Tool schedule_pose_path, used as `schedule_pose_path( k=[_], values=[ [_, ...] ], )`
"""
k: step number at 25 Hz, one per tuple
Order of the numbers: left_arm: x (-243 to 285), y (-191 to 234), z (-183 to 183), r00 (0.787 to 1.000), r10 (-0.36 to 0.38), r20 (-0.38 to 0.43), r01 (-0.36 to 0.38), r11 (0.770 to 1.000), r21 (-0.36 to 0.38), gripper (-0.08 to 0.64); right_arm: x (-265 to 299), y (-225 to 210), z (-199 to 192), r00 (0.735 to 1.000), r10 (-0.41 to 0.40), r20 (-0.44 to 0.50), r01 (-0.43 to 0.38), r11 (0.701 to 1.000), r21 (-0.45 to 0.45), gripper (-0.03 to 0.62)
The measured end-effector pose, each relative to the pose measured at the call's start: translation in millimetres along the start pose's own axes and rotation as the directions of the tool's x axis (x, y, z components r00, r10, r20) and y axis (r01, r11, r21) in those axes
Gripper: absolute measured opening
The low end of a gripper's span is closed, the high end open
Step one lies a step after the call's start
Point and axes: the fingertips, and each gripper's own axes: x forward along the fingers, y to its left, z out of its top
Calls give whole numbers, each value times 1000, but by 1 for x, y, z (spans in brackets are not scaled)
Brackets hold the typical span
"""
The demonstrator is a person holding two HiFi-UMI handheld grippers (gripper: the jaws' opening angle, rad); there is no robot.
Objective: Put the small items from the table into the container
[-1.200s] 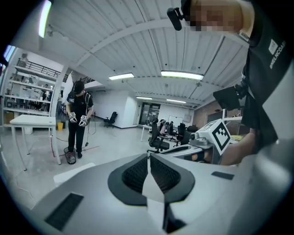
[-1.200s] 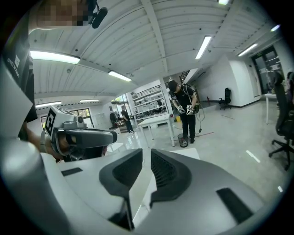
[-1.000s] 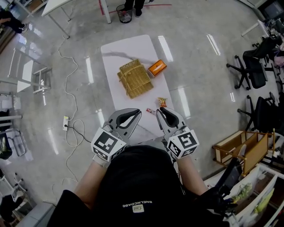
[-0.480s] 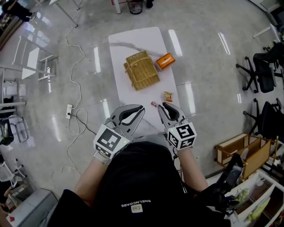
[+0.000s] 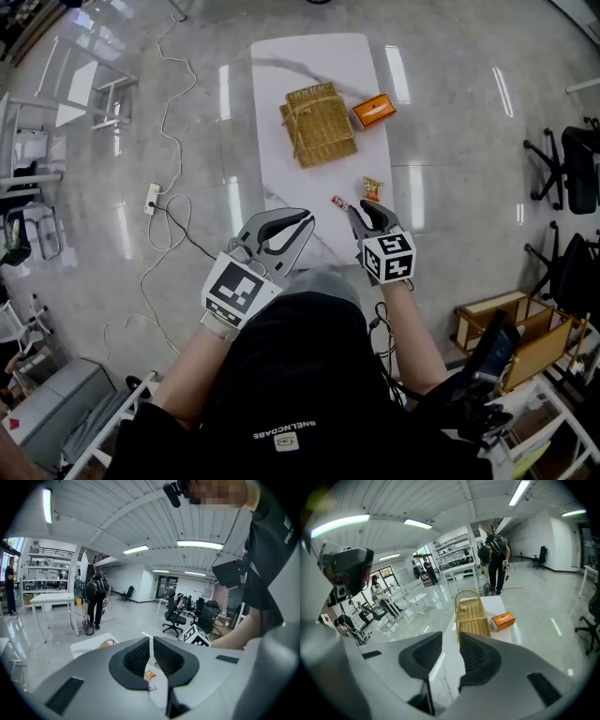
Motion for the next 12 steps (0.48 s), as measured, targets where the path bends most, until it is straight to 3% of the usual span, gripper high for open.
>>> schedule_pose_path(
  k=[6,12],
  values=[
    [8,0,-19,998,49,-28,-50,998,-37,8,39,-22,-57,989,21,-145,-26,999,-31,133],
    [6,2,-37,994,95,-55,-99,992,-75,8,78,-32,-121,953,26,-302,-52,995,-80,169]
  ],
)
